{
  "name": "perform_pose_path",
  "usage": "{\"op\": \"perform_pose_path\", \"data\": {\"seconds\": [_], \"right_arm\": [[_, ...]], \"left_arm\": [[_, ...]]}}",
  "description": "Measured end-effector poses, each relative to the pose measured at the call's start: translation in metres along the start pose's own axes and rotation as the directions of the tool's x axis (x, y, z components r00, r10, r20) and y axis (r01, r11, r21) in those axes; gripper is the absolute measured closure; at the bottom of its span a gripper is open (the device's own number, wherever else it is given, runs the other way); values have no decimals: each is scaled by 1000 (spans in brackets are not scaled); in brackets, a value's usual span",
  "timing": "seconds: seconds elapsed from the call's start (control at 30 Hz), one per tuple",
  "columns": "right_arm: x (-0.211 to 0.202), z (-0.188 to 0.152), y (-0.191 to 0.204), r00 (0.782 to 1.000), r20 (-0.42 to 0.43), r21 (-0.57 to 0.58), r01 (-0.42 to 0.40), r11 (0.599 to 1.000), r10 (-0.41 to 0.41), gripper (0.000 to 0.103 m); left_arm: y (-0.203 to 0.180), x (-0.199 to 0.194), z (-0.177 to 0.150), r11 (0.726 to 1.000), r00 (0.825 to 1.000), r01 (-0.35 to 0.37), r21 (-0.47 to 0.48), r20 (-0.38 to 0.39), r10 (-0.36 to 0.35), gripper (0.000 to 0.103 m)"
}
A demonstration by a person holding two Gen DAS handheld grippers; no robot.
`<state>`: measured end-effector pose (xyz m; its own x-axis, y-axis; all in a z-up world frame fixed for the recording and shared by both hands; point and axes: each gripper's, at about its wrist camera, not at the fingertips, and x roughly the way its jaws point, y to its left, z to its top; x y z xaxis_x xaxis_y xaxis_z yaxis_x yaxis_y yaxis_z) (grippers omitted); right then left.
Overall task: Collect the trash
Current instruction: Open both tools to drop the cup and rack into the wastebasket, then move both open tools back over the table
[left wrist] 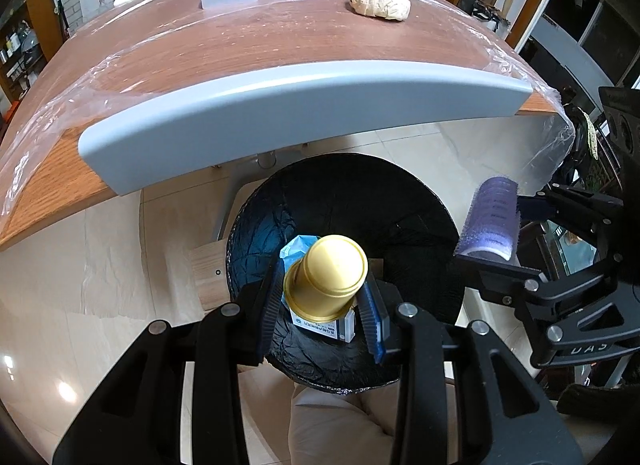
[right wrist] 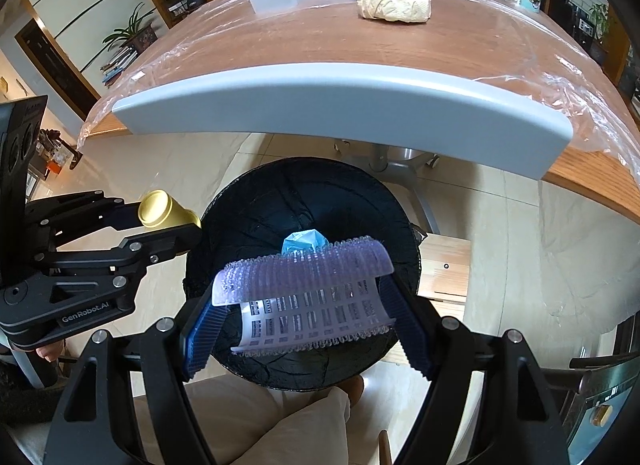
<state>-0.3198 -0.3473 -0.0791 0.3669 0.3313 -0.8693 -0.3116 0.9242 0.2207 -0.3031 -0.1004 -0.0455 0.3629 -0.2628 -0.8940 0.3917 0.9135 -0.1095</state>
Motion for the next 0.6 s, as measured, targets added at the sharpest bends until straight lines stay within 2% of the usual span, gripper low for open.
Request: {"op": "perform_pose_path", "data": {"seconds": [0.1, 0.13, 0.2, 0.23, 0.6], "right_arm": [[-1, 0, -1, 1000, 4, 2, 0, 1000, 0, 28], [-1, 0, -2, 1000, 9, 8, -1, 1000, 1, 27], [-2, 1, -3, 1000, 14, 23, -2, 1000, 1, 19], [-4, 1, -5, 1000, 23, 36, -6, 999, 5, 14], [-32, 3, -15, 997, 81, 82, -8, 997, 2, 13]], "left_arm": [[0, 0, 2, 1000, 1000, 2, -8, 5, -2, 65], [0, -1, 3, 1000, 1000, 9, -12, 9, -8, 61], [1, -4, 4, 1000, 1000, -5, -23, 25, 6, 29], [2, -7, 5, 1000, 999, -11, -25, 41, 12, 28], [5, -19, 9, 998, 998, -32, -48, 44, 34, 27]]}}
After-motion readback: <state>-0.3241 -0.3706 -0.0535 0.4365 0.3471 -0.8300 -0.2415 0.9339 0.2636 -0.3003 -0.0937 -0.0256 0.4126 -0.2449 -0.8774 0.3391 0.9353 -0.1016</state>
